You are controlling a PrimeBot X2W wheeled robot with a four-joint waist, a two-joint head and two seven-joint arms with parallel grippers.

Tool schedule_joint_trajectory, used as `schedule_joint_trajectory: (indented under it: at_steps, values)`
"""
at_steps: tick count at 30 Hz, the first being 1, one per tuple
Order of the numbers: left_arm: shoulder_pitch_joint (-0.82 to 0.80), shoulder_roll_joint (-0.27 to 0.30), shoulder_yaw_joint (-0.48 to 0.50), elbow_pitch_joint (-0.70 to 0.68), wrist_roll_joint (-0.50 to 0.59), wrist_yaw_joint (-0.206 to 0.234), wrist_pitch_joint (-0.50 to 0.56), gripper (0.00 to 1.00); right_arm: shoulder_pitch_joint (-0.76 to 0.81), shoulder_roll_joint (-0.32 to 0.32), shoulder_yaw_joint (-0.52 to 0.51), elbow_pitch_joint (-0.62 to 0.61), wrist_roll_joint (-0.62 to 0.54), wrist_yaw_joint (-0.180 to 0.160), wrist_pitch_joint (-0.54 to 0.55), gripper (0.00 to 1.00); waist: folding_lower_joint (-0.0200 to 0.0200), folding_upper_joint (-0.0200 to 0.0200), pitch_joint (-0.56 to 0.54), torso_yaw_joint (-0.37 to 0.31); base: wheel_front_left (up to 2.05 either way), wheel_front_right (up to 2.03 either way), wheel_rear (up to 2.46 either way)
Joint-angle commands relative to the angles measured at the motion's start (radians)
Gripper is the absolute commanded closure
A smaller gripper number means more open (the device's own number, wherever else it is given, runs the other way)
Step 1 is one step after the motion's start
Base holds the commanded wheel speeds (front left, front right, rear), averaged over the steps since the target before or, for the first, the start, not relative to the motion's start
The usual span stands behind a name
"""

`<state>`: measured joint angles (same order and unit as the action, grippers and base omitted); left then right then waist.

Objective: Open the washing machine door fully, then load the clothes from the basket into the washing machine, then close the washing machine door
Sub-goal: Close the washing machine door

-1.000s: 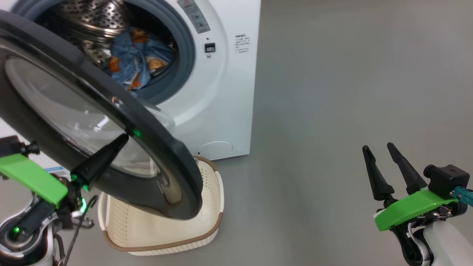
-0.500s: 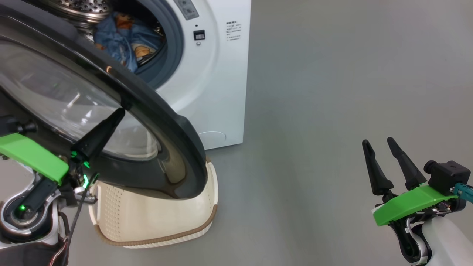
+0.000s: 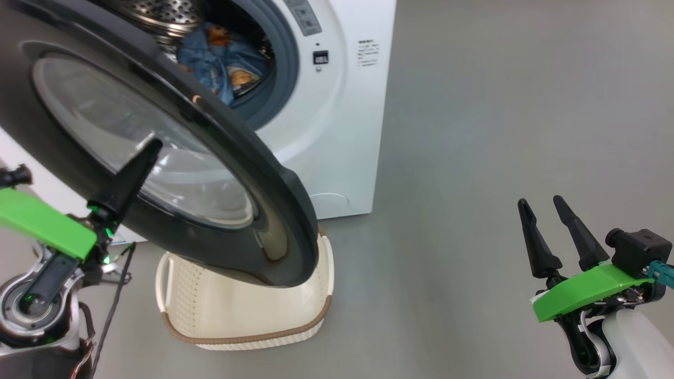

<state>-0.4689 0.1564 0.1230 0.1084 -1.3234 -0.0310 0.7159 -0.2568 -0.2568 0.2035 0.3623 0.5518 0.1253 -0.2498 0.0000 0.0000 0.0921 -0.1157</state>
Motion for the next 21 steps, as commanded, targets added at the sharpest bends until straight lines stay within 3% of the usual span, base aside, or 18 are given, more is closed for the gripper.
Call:
schedule_joint_trajectory:
  at_steps: [1,4,13,21]
  values:
    - [0.000,0.036,0.037,-0.043,0.013,-0.008,-0.017,0.00,-0.006,-0.016,0.012,-0.021,-0.009,0.005,-0.012,0.00,0.0000,0.0000,-0.013,0.019,0.00,0.00,0.00]
    - [0.026,0.052,0.040,-0.073,0.083,-0.025,-0.075,0.00,-0.003,-0.017,0.015,-0.022,-0.009,0.005,-0.012,0.00,0.0000,0.0000,-0.019,0.032,0.00,0.00,0.00]
    - [0.158,0.145,-0.037,-0.147,0.465,-0.090,-0.372,0.00,0.000,-0.020,0.013,-0.028,-0.011,0.005,-0.012,0.00,0.0000,0.0000,-0.025,0.056,0.00,0.00,0.00]
    - [0.255,0.150,-0.084,-0.113,0.604,-0.097,-0.579,0.00,-0.001,-0.023,0.014,-0.031,-0.009,0.005,-0.012,0.00,0.0000,0.0000,-0.031,0.058,0.00,0.00,0.00]
